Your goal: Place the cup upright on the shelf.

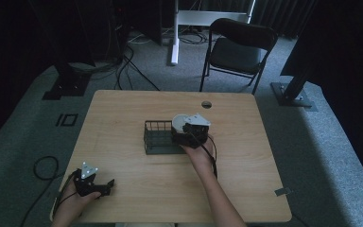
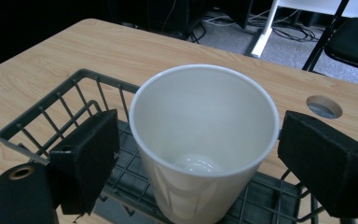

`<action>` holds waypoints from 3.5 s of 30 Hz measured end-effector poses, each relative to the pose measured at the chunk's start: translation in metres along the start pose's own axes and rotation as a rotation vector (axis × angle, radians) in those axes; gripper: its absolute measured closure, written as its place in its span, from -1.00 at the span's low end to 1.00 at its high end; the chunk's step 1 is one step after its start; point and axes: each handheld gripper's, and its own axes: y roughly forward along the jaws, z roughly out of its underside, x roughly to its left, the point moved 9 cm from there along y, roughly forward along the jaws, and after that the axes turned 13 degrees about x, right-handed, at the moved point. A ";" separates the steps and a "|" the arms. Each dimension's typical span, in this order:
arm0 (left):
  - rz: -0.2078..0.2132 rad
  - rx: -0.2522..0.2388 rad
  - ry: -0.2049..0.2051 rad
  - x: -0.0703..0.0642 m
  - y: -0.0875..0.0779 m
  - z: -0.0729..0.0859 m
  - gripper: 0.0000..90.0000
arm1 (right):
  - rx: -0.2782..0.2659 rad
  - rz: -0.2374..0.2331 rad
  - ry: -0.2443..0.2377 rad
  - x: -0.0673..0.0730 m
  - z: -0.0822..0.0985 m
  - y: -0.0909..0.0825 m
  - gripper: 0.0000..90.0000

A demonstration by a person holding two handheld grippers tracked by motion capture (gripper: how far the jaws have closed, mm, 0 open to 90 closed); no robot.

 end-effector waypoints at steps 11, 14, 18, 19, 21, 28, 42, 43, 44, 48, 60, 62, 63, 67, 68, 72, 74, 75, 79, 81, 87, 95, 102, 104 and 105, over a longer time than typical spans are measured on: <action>0.000 0.001 0.000 0.000 0.000 0.000 -0.97 | -0.029 -0.007 -0.015 -0.004 0.007 -0.022 -0.72; 0.000 0.000 0.000 0.000 0.000 0.000 -0.97 | -0.028 -0.010 -0.016 -0.007 0.010 -0.026 -0.72; 0.000 0.000 0.000 0.000 0.000 0.000 -0.97 | -0.023 -0.010 -0.025 -0.011 0.014 -0.030 -0.72; 0.000 0.001 0.000 0.000 0.000 0.000 -0.97 | -0.021 -0.011 -0.028 -0.012 0.016 -0.030 -0.72; 0.000 0.000 0.000 0.000 0.000 0.000 -0.97 | -0.020 -0.008 -0.028 -0.015 0.018 -0.031 -0.72; 0.000 0.001 0.001 0.000 0.000 0.000 -0.97 | -0.030 -0.003 -0.013 -0.030 0.025 -0.040 -0.72; 0.000 0.001 0.001 0.000 0.000 0.000 -0.97 | -0.024 -0.002 -0.026 -0.051 0.048 -0.053 -0.72; 0.000 0.001 0.001 0.000 0.000 0.000 -0.97 | -0.022 -0.001 -0.023 -0.053 0.050 -0.054 -0.72; 0.000 0.001 0.001 0.000 0.000 0.000 -0.97 | -0.022 0.006 -0.021 -0.055 0.052 -0.055 -0.72; 0.000 0.000 0.000 0.000 0.000 0.000 -0.97 | -0.026 0.012 -0.007 -0.063 0.060 -0.056 -0.72; 0.000 0.000 0.002 0.000 0.000 0.000 -0.97 | -0.014 0.027 0.014 -0.086 0.089 -0.059 -0.72; 0.000 0.000 0.002 0.000 0.000 0.000 -0.97 | -0.012 0.039 0.014 -0.091 0.096 -0.059 -0.72; 0.000 0.000 0.002 0.000 0.000 0.000 -0.97 | -0.010 0.037 0.016 -0.093 0.099 -0.059 -0.72; 0.000 0.000 0.002 0.000 0.000 0.000 -0.97 | -0.001 0.038 0.032 -0.102 0.109 -0.060 -0.72; 0.000 0.001 0.002 0.000 0.000 0.000 -0.97 | -0.002 0.043 0.031 -0.104 0.112 -0.060 -0.72; 0.000 0.001 0.002 0.000 0.000 0.000 -0.97 | 0.006 0.064 0.036 -0.113 0.122 -0.061 -0.72; 0.000 0.000 0.002 0.000 0.000 0.000 -0.97 | 0.009 0.065 0.047 -0.117 0.128 -0.061 -0.72; 0.000 0.001 0.002 0.000 0.000 0.000 -0.97 | 0.010 0.073 0.049 -0.120 0.131 -0.061 -0.72; 0.000 0.000 0.002 0.000 0.000 0.000 -0.97 | 0.036 0.084 0.064 -0.130 0.144 -0.061 -0.72; 0.000 0.001 0.002 0.000 0.000 0.000 -0.97 | 0.052 0.092 0.063 -0.133 0.150 -0.061 -0.72; 0.000 0.000 0.002 0.000 0.000 0.000 -0.97 | 0.083 0.122 0.078 -0.147 0.166 -0.061 -0.72; 0.000 0.001 0.002 0.000 0.000 0.000 -0.97 | 0.120 0.140 0.120 -0.162 0.183 -0.063 -0.76; 0.000 0.000 0.002 0.000 0.000 0.000 -0.97 | 0.128 0.198 0.142 -0.176 0.200 -0.064 -0.75; 0.000 0.000 0.002 0.000 0.000 0.000 -0.97 | 0.142 0.188 0.140 -0.178 0.204 -0.064 -0.75; 0.000 0.000 0.002 0.000 0.000 0.000 -0.97 | 0.147 0.193 0.139 -0.179 0.207 -0.064 -0.75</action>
